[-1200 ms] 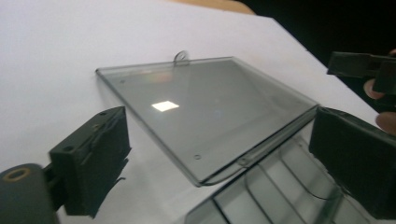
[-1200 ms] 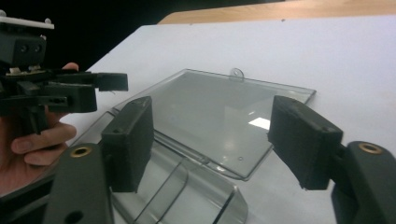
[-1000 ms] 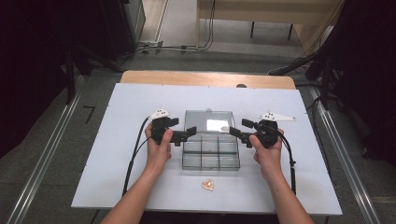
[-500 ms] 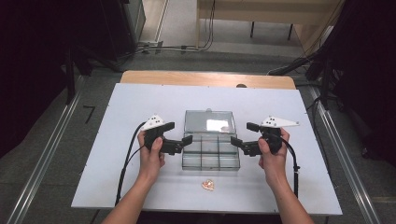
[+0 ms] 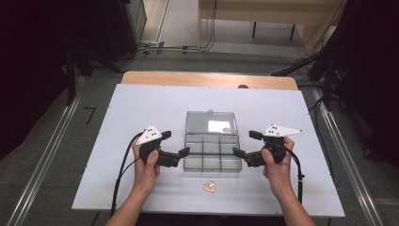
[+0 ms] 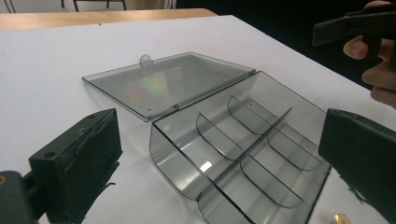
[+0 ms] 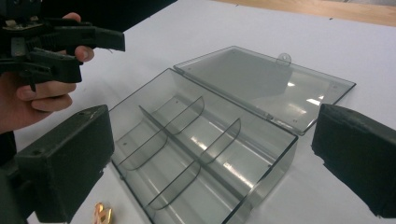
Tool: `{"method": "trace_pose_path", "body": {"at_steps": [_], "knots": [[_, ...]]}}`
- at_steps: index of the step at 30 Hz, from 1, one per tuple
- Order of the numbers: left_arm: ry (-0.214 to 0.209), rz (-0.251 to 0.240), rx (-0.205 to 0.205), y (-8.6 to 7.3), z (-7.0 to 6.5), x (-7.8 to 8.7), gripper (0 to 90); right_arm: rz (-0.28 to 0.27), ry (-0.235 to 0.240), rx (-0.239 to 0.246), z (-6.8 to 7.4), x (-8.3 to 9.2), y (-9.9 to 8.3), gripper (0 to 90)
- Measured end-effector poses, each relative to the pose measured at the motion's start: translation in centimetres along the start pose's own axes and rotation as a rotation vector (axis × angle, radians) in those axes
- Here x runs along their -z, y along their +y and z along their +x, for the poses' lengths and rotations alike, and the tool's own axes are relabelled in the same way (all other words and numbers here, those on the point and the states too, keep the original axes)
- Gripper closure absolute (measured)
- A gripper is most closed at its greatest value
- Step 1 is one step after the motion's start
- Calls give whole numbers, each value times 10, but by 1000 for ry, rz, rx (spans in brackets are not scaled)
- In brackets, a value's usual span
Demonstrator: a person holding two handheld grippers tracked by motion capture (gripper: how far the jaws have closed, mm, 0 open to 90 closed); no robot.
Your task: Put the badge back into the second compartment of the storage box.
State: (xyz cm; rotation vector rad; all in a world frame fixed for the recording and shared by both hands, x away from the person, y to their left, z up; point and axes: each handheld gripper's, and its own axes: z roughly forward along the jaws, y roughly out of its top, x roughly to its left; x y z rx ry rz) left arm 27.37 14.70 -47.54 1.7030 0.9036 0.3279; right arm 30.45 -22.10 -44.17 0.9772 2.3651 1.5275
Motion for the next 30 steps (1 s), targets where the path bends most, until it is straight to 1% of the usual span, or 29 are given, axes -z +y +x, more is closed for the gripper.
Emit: {"method": "trace_pose_path", "body": {"at_steps": [2,5,9,12,14,20,23,26,30], "knots": [[-8,-7,-2,-3,-3,4,0,2,3,9,4,2,-1,0],[-6,-5,-14,-6,-6,10,0,4,11,8,8,4,-3,0],[-3,-9,-23,-11,-6,19,0,7,21,26,13,5,-7,0],[-4,-14,-23,-14,-5,25,0,10,35,20,16,6,-9,0],[3,-13,-28,-16,-5,29,0,14,46,17,18,7,-11,0],[13,-27,-29,-21,-3,41,0,40,61,35,28,8,-14,0],[19,-26,-28,-25,-2,47,0,45,57,34,31,9,-16,18],[20,-24,-27,-29,-1,53,0,52,67,31,34,8,-19,18],[27,-31,-26,-32,0,60,0,64,78,40,39,8,-22,18]]}}
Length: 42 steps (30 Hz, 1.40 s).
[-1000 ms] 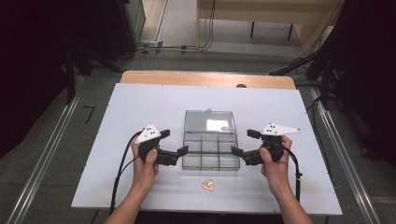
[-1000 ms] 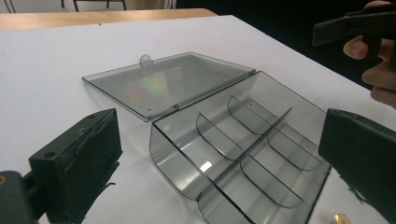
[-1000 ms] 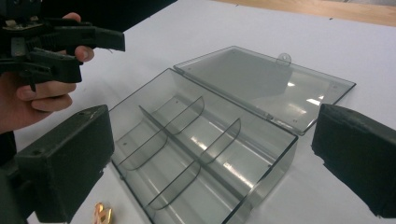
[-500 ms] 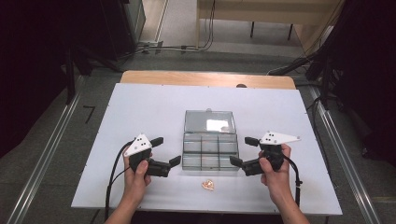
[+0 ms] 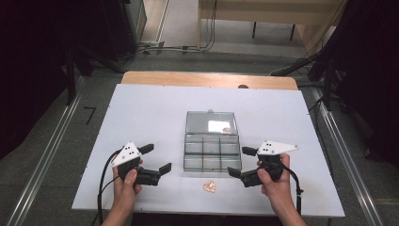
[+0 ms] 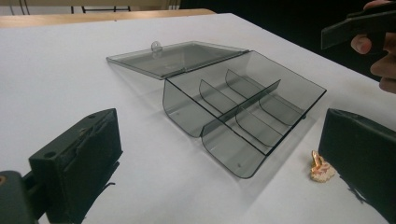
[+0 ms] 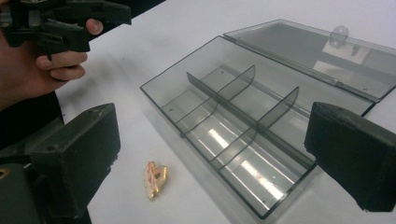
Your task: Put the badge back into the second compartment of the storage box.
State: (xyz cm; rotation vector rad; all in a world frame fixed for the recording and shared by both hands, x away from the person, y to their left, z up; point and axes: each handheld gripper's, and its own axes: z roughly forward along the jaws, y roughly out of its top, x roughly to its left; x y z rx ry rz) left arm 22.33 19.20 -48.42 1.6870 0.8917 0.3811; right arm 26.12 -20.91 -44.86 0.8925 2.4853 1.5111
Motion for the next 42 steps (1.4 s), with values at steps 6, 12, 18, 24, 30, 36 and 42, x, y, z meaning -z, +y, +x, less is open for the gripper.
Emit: {"method": "trace_pose_path", "body": {"at_steps": [6,12,18,24,30,36,42], "knots": [[17,1,6,-7,3,12,0,15,14,0,8,-1,-5,27],[26,2,12,-11,7,21,0,57,2,9,16,-6,-10,39],[31,0,21,-12,10,22,0,64,-13,-13,23,-9,-14,236],[31,4,23,-13,13,22,0,112,9,6,28,-20,-17,395],[34,7,21,-14,15,22,0,157,30,28,32,-32,-22,490],[33,11,15,-14,14,21,0,192,21,34,34,-42,-27,528],[33,13,13,-15,14,20,0,219,29,33,35,-50,-30,554]]}}
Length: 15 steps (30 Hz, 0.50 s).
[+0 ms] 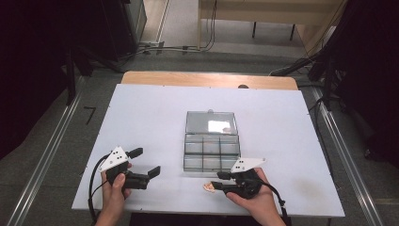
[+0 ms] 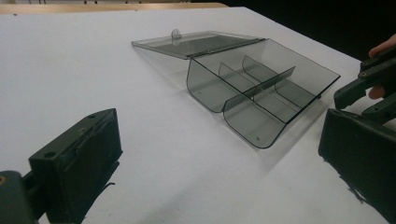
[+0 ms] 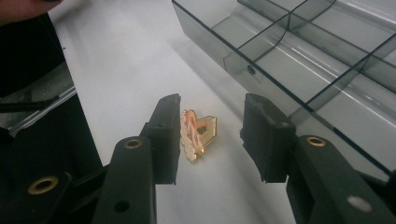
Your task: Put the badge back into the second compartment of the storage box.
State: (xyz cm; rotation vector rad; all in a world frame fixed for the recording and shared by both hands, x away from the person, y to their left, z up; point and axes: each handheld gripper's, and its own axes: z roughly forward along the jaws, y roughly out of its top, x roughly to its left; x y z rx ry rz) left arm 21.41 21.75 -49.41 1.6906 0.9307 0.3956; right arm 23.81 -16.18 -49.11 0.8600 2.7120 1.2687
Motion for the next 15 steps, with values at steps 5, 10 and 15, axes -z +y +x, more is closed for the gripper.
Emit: {"method": "trace_pose_path", "body": {"at_steps": [5,10,15], "knots": [[-3,0,-2,0,0,0,0,16,3,8,0,-7,0,567],[-3,1,-4,0,0,0,0,30,6,11,0,-12,0,585],[-2,3,-4,0,-1,0,0,44,8,15,1,-16,-1,599]]}}
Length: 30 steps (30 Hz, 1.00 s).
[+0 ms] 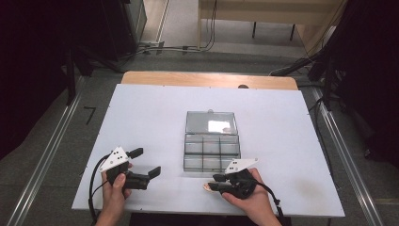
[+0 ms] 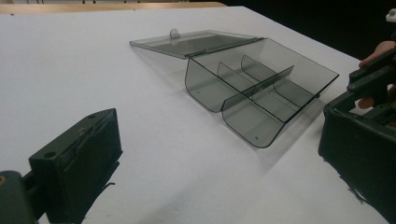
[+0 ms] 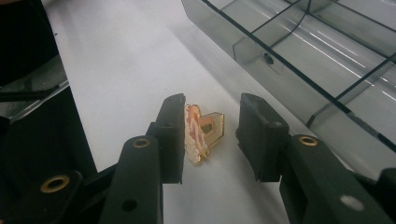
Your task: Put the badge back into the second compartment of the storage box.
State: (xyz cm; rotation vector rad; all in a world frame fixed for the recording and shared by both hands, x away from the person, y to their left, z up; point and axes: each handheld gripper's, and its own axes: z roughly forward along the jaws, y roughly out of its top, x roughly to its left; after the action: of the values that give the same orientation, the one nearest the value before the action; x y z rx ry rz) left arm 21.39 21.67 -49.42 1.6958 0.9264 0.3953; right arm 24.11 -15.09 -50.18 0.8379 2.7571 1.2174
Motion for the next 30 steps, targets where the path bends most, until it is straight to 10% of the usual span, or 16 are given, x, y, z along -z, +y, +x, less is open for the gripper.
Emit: {"method": "trace_pose_path", "body": {"at_steps": [30], "knots": [[0,12,-4,-1,-2,-4,0,89,-50,74,11,-14,4,663]]}}
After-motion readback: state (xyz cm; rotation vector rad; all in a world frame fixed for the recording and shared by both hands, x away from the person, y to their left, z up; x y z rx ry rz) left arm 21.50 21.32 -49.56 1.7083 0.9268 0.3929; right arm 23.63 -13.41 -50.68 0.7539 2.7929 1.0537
